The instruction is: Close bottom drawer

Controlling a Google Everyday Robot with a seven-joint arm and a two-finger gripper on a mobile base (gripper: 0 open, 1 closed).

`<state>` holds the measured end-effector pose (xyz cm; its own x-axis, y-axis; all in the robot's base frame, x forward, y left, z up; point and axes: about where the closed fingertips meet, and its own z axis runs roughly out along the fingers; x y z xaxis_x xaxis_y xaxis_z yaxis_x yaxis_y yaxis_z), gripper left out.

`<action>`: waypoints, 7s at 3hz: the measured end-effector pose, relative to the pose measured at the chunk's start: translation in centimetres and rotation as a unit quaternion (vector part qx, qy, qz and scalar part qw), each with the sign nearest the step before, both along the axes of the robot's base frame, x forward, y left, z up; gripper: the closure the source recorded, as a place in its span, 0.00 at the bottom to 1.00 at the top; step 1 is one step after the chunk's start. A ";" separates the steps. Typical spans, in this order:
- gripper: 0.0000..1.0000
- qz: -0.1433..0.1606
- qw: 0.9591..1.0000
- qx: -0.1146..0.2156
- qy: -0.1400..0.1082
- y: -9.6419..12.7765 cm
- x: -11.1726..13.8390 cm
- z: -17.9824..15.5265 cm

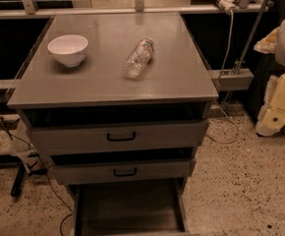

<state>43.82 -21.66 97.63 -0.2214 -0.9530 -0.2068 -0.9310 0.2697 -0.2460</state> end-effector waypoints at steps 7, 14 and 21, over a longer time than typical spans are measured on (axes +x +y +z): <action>1.00 -0.023 0.999 -0.014 0.021 -0.1 -1.7 -2.7; 1.00 -0.092 0.963 -0.003 0.252 7.5 -15.3 -38.5; 1.00 -0.215 0.897 0.053 0.382 10.3 -18.5 -57.7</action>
Offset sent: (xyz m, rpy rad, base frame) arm 0.0000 0.0000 0.0000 0.0000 0.0000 0.0000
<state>25.30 -11.31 39.97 -0.6802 -0.7290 0.0772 -0.6213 0.6291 0.4672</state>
